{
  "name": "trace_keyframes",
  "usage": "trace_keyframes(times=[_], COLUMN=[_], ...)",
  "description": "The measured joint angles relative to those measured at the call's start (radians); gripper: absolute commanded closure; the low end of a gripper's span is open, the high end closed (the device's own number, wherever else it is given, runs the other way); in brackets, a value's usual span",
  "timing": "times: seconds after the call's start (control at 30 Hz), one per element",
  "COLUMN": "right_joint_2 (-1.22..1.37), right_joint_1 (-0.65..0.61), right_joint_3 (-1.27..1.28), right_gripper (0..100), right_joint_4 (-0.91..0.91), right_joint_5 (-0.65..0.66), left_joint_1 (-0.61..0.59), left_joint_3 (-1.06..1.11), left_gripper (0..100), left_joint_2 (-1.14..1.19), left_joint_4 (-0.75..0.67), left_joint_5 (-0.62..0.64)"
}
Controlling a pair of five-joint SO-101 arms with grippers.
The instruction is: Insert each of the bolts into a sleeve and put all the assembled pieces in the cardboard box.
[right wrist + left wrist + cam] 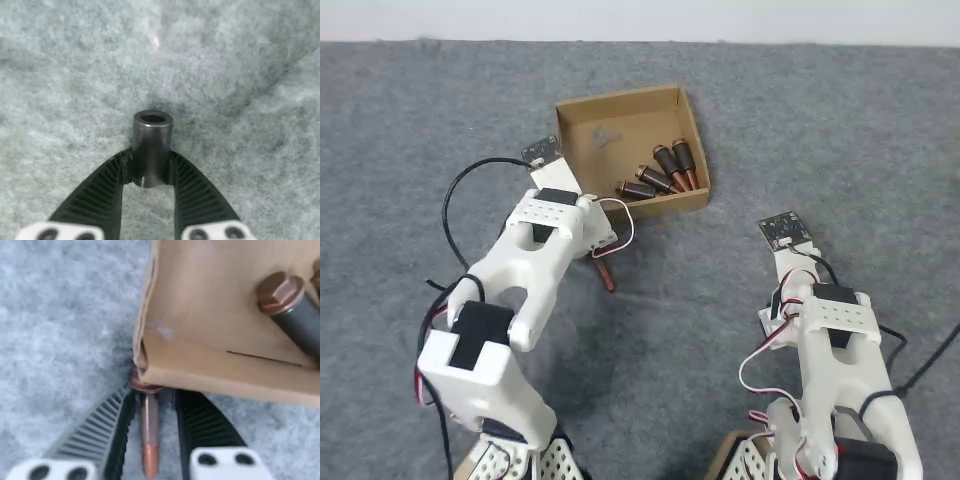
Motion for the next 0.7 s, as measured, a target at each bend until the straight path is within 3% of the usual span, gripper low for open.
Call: trace_keyframes(times=[0.1,0.2,0.57,0.7], right_joint_2=[0.000,0.000,0.000,0.000], right_joint_1=[0.000,0.000,0.000,0.000], right_joint_3=[0.000,0.000,0.000,0.002], right_gripper=[99.1,99.1,99.1,99.1], right_joint_4=[0.000,0.000,0.000,-0.014], right_joint_5=[0.000,0.000,0.000,0.000], left_joint_1=[-0.002,-0.002,-0.002,-0.005], left_joint_3=[0.002,0.002,-0.018,0.020], left_gripper=[89,100,99,99], left_joint_2=[0.000,0.000,0.009,-0.028], left_joint_4=[-0.009,-0.014,0.020,0.020], left_joint_5=[0.002,0.002,-0.003,-0.101])
